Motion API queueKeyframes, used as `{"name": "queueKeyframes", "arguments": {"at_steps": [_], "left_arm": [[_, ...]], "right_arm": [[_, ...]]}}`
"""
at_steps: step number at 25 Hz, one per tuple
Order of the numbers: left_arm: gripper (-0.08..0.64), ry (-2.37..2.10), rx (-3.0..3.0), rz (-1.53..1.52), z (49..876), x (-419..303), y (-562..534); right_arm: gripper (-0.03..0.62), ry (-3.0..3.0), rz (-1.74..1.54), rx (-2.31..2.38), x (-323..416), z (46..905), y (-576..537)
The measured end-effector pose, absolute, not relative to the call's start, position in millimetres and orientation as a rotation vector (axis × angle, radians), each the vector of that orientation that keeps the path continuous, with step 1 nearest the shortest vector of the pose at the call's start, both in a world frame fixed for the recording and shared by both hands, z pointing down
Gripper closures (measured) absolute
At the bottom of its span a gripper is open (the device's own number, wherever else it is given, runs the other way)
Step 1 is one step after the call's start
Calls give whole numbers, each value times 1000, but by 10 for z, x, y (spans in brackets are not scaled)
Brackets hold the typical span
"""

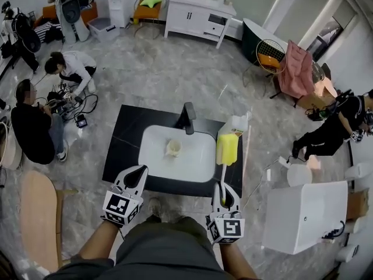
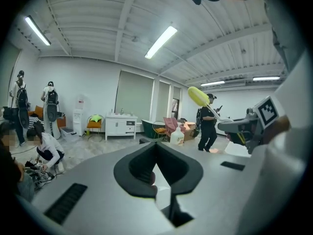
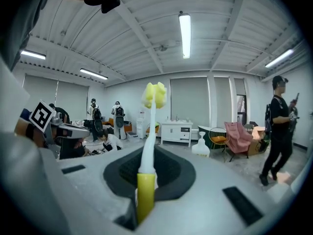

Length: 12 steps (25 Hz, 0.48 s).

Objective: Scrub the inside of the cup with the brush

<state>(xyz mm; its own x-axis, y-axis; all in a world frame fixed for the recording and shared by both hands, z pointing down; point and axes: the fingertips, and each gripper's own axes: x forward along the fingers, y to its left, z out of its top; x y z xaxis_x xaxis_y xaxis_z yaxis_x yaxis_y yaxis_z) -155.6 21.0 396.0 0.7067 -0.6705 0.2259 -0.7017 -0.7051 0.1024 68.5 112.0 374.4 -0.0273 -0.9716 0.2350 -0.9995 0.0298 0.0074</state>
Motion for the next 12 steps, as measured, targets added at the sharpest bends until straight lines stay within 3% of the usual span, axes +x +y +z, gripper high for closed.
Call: {"name": "queueKeyframes", "arguments": {"at_steps": [12], "left_arm": [[547,-1130,2658,404,4498,-1056,-129]], "right_arm": [[575,-2190,292,1953,1129,3937,644]]}}
